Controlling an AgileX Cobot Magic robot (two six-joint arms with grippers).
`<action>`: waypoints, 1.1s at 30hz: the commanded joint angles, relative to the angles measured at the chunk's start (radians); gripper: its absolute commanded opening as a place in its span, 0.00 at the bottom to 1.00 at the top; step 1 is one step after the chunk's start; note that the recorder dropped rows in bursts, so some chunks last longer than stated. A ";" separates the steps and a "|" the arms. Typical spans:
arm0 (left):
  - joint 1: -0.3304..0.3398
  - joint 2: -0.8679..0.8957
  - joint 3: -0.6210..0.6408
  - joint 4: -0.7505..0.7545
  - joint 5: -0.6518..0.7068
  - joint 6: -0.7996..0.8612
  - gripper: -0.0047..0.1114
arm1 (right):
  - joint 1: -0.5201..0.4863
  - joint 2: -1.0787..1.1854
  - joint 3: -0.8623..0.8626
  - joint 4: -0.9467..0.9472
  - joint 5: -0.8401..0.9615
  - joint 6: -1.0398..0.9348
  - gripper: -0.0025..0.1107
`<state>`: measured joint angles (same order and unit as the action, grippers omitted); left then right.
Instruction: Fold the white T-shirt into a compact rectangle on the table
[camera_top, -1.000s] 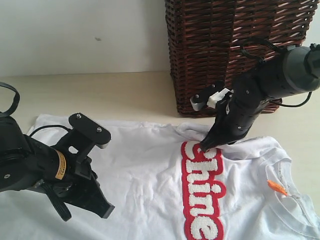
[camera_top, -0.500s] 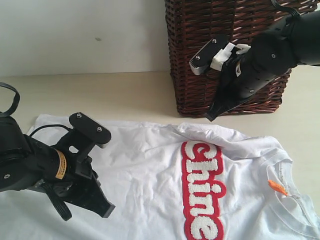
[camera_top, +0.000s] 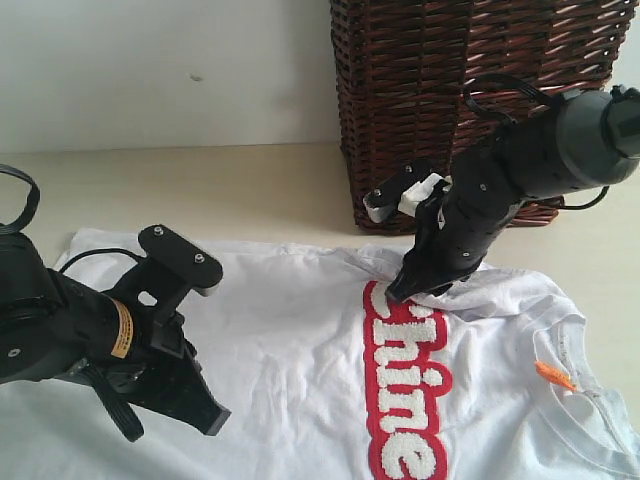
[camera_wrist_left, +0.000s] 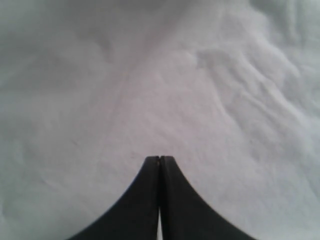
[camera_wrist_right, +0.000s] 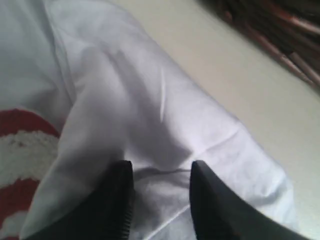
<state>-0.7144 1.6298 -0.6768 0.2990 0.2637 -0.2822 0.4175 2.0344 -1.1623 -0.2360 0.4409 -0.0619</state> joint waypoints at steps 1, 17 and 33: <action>-0.003 -0.001 0.002 0.003 0.000 -0.005 0.04 | 0.001 0.028 -0.004 -0.002 0.005 0.002 0.14; -0.003 -0.001 0.002 0.003 0.004 -0.005 0.04 | -0.001 0.054 -0.013 -0.915 0.032 0.646 0.02; -0.003 -0.001 0.002 0.003 0.008 -0.005 0.04 | -0.007 -0.118 -0.024 -1.195 0.171 1.127 0.02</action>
<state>-0.7144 1.6298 -0.6768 0.2990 0.2763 -0.2822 0.4130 1.9717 -1.1766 -1.4355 0.7207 1.0834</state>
